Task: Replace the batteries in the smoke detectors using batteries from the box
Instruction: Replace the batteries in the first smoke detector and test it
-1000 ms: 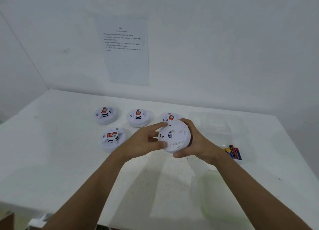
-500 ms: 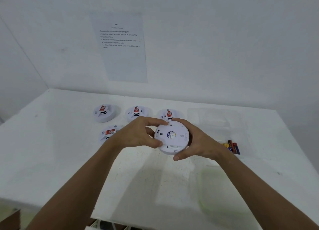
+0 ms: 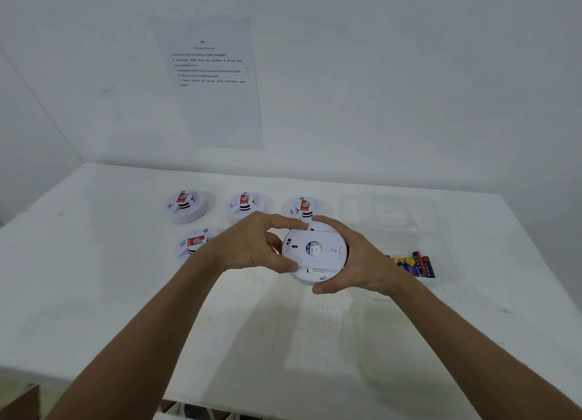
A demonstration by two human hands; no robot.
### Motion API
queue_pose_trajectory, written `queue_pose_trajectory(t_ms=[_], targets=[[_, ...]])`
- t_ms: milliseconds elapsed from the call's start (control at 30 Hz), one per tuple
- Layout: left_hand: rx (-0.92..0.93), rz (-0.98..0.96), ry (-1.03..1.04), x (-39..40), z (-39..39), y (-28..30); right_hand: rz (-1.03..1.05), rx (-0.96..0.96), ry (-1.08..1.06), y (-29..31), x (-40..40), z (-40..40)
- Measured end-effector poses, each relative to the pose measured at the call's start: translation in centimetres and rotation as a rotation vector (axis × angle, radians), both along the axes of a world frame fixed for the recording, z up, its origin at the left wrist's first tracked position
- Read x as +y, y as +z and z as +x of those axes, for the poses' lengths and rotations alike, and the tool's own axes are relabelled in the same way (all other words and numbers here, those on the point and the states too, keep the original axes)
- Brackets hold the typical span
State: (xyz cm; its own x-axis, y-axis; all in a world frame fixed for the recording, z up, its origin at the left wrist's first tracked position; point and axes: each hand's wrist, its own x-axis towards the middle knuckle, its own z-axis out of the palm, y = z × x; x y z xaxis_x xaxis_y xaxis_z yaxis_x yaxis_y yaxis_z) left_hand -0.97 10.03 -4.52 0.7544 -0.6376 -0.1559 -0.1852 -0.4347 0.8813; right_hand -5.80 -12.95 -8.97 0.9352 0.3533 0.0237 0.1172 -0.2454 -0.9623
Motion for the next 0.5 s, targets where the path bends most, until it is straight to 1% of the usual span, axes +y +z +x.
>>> queue_pose_trajectory(t_ms=[267,400,500], targets=[[-0.086,0.009,0.031,-0.3,-0.1,-0.4,-0.076,-0.084,-0.080,-0.1,0.2,0.0],[-0.131,0.028,0.107,-0.7,-0.3,-0.6,-0.093,-0.124,-0.125,-0.2,0.5,0.1],[-0.191,0.079,0.170,-0.9,-0.7,-1.0,-0.083,-0.121,-0.146,-0.3,0.7,0.1]])
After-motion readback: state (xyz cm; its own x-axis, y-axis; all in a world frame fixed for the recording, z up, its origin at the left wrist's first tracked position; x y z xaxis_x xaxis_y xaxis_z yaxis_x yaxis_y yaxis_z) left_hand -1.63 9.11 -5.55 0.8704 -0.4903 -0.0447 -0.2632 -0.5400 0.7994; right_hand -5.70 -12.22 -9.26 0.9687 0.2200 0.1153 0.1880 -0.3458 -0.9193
